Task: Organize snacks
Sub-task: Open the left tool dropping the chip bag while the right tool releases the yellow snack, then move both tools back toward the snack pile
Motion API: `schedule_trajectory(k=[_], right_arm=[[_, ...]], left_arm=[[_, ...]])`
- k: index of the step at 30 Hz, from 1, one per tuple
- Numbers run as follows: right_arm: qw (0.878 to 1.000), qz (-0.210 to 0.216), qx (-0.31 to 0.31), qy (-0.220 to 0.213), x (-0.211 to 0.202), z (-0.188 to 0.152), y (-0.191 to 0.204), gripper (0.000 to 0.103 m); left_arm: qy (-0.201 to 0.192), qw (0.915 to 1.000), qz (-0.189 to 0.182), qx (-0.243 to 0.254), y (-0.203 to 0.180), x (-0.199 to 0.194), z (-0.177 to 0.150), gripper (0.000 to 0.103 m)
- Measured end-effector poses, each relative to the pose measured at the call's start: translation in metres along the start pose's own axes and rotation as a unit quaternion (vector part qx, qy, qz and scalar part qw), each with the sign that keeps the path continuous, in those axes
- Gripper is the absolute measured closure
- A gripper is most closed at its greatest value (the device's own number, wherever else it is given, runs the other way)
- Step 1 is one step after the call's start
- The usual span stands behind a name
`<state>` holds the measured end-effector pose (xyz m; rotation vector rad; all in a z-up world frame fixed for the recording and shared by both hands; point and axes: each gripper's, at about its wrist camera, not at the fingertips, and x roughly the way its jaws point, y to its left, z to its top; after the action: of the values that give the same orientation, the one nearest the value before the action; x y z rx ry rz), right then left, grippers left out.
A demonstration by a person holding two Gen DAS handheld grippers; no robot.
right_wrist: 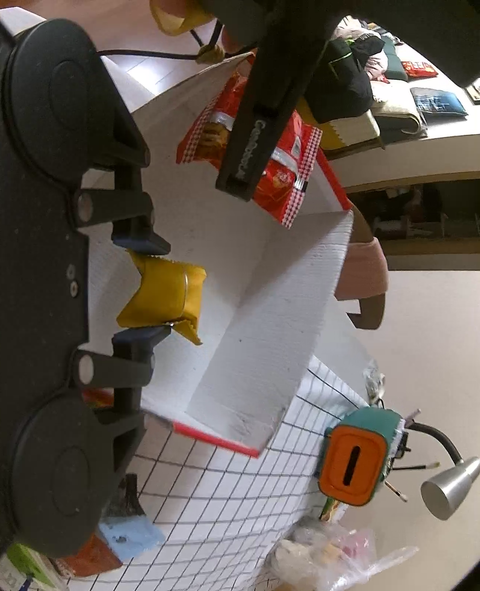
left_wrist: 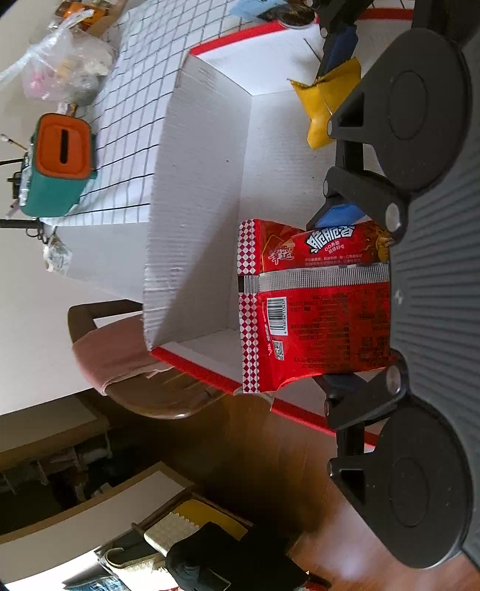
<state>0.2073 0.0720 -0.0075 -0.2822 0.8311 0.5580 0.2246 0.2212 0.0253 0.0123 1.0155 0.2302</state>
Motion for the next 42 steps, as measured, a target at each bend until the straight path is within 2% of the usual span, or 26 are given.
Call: schedule_trajectory(k=[6, 19, 22, 26, 42], right_arm=[[1.000, 0.000, -0.010, 0.014, 0.009, -0.001, 0.007, 0.063], [1.000, -0.002, -0.021, 0.010, 0.004, -0.003, 0.011, 0.057], [1.000, -0.009, -0.020, 0.006, 0.000, -0.004, 0.010, 0.051], [1.000, -0.007, -0.015, -0.006, -0.011, -0.006, 0.006, 0.039], [0.998, 0.012, 0.000, -0.056, -0.076, -0.024, -0.018, 0.013]], left_arm=[[0.005, 0.9999, 0.001, 0.014, -0.005, 0.005, -0.002, 0.028], [0.000, 0.9997, 0.013, 0.019, -0.008, 0.002, -0.005, 0.029], [-0.001, 0.9998, 0.013, 0.016, -0.007, 0.000, -0.006, 0.029], [-0.007, 0.9998, 0.009, 0.017, -0.007, -0.008, -0.009, 0.028], [-0.060, 0.9978, -0.016, 0.025, -0.028, -0.060, -0.022, 0.021]])
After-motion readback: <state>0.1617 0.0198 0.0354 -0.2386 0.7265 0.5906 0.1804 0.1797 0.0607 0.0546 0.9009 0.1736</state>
